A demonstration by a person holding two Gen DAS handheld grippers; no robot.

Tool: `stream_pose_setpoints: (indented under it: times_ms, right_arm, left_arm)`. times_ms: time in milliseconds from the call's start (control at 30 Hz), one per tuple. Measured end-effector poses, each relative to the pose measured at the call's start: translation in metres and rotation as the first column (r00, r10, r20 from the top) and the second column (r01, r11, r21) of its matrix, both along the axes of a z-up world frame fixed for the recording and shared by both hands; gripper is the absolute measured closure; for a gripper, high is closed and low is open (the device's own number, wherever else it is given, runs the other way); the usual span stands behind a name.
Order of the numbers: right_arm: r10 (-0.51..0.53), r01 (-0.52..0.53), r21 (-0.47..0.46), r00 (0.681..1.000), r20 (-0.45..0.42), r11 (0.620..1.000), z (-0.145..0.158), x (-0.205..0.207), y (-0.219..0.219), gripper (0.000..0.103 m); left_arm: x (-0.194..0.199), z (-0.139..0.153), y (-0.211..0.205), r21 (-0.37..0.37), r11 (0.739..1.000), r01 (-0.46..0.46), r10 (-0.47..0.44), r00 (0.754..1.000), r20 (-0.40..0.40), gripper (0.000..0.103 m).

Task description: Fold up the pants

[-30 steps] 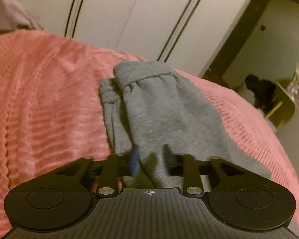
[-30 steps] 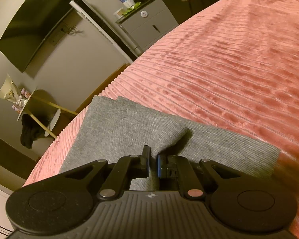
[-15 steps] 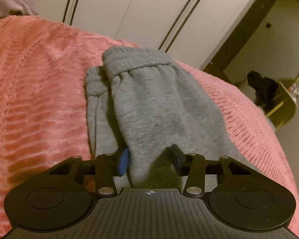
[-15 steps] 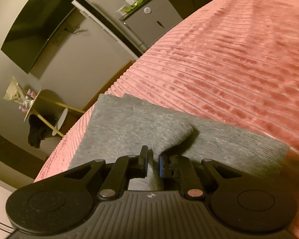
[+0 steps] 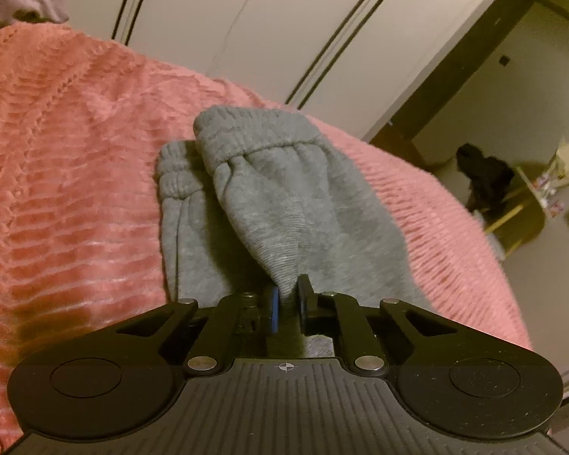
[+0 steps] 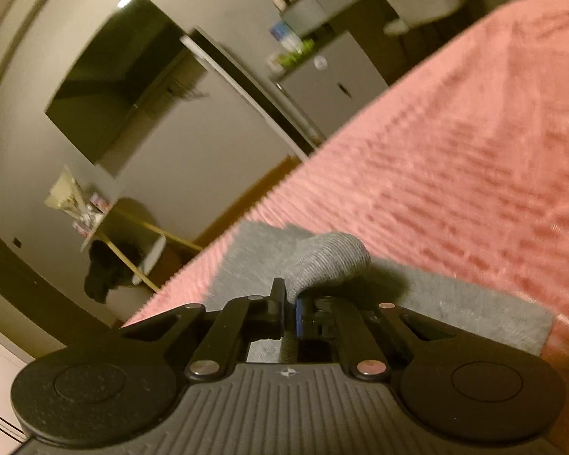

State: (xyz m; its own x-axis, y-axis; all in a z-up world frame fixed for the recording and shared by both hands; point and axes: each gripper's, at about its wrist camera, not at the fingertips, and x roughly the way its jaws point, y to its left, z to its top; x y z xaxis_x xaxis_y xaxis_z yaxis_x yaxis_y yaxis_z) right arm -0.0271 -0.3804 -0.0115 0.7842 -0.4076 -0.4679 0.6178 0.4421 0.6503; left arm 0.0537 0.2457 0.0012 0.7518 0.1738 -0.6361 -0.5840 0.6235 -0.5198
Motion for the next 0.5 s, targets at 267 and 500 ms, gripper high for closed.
stream_pose_setpoints:
  times_ms: [267, 500]
  right_arm:
    - [-0.050, 0.033, -0.219, 0.996, -0.072, 0.975, 0.028, -0.031, 0.031, 0.099]
    - [-0.022, 0.001, -0.078, 0.964, -0.266, 0.997, -0.013, -0.033, 0.009, 0.094]
  left_arm:
    - [-0.019, 0.009, 0.016, -0.043, 0.999, 0.030, -0.027, 0.998, 0.065, 0.092]
    - [-0.029, -0.016, 0.026, -0.066, 0.998, 0.007, -0.007, 1.000, -0.013, 0.085]
